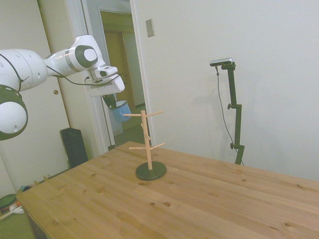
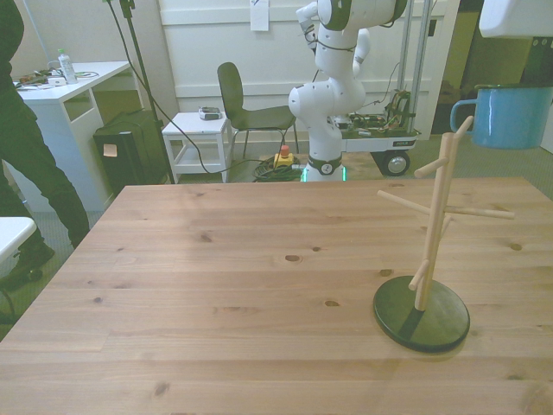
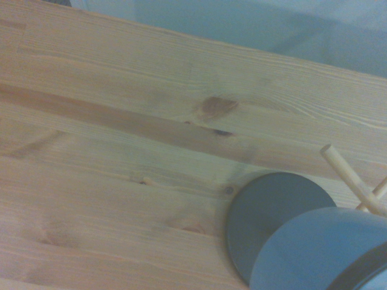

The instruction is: Hang the mug

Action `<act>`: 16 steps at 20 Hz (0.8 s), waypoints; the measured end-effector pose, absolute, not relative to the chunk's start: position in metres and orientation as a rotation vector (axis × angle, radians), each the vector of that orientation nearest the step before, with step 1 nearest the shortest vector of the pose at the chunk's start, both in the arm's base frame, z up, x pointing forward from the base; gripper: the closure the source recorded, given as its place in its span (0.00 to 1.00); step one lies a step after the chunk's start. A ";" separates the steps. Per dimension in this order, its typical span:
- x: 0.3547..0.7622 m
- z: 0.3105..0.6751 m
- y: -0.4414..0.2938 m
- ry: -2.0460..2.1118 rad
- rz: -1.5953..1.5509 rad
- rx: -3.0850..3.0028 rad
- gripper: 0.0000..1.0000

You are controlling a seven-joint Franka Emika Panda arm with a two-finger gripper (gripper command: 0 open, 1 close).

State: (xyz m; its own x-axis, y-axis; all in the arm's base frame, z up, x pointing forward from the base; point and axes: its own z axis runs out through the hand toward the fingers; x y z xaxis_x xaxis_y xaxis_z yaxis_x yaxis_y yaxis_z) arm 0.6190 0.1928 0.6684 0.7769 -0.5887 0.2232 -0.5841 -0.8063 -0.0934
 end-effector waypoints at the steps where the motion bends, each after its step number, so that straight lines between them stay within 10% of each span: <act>1: 0.621 0.669 0.191 0.973 -0.377 -2.943 1.00; 15: 0.658 0.663 0.170 1.012 -0.343 -2.940 1.00; 16: 0.659 0.662 0.170 1.012 -0.341 -2.940 0.00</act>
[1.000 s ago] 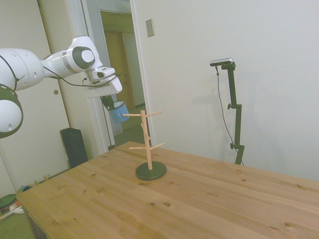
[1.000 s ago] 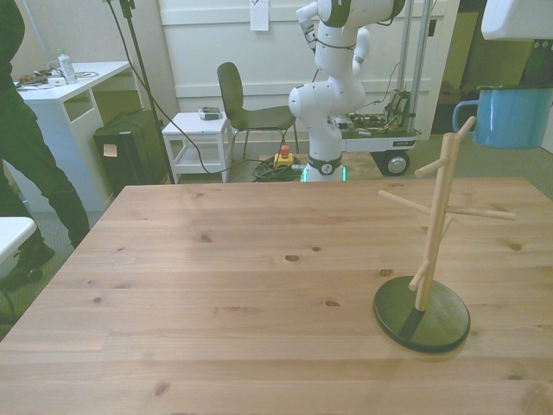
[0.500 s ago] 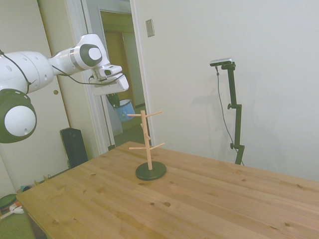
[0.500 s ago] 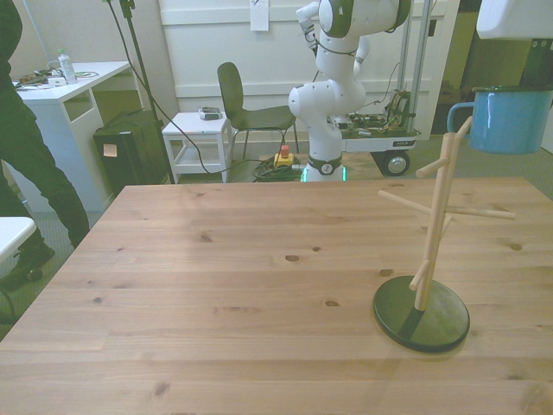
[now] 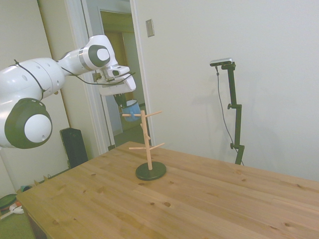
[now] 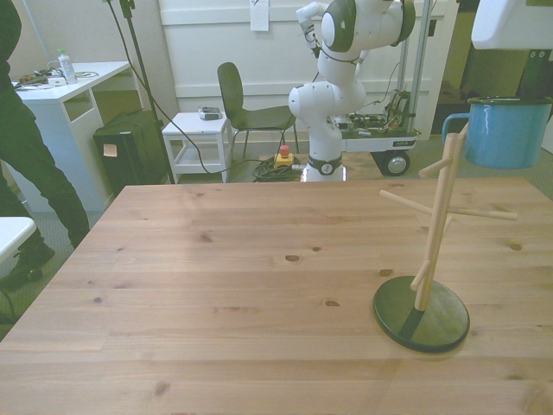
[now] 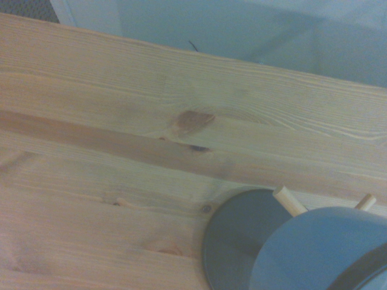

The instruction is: Hang the mug

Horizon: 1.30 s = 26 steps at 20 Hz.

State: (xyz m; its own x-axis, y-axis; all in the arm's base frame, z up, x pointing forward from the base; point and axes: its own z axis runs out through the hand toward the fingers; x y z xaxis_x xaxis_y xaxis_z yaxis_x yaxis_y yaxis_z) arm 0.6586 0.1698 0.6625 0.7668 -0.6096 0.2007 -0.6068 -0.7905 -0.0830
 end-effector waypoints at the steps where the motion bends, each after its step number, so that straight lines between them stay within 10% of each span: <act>1: 0.659 0.662 0.169 1.015 -0.335 -2.942 0.00; 26: 0.656 0.668 0.183 0.975 -0.351 -2.945 0.00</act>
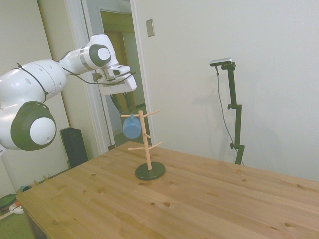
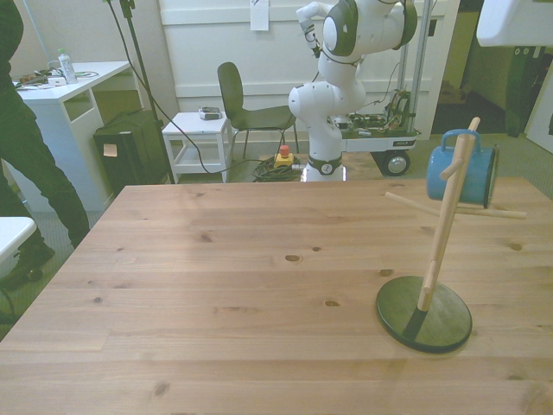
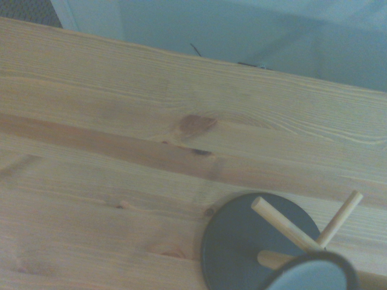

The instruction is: Hang the mug

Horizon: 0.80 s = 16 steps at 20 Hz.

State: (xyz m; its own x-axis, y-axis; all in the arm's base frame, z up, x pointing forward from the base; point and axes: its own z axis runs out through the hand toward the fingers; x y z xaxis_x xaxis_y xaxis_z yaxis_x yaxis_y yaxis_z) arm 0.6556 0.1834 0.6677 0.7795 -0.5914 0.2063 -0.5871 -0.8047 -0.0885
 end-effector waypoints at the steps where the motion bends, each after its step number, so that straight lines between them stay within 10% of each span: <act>1: 0.653 0.669 0.191 0.957 -0.357 -2.952 0.00; 16: 0.577 0.632 0.305 0.718 -0.410 -3.097 0.00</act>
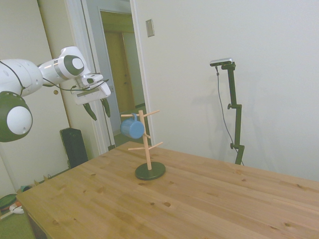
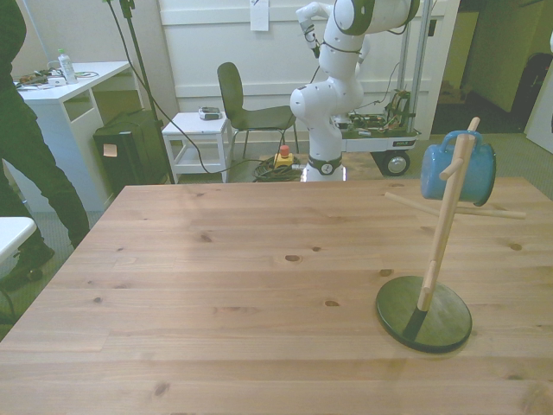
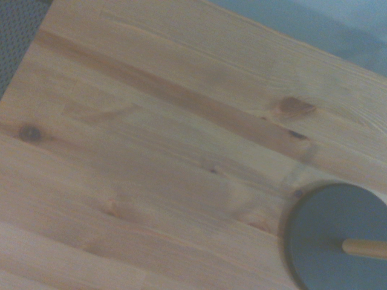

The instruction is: Hang the mug

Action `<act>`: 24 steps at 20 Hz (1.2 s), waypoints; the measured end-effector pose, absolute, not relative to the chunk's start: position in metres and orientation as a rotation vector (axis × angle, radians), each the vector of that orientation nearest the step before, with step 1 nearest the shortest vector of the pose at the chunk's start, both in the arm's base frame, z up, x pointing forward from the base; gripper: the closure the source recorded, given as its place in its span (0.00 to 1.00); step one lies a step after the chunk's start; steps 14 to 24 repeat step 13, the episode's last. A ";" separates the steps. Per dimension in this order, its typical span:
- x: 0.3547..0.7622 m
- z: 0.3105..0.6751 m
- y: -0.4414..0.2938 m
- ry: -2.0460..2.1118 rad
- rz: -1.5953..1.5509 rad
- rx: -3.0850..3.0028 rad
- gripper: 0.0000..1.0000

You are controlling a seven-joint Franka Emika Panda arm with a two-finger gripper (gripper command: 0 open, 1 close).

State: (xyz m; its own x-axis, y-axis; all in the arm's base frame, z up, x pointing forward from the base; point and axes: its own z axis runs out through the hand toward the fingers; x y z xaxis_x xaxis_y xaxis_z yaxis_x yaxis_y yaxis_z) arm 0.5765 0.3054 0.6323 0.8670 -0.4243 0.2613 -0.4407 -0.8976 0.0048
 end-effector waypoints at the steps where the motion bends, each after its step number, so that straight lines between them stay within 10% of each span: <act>1: 0.568 0.631 0.307 -0.687 0.396 2.968 0.00; 13: 0.514 0.554 0.240 -0.875 0.430 2.908 0.00; 24: 0.514 0.554 0.240 -0.875 0.430 2.908 0.00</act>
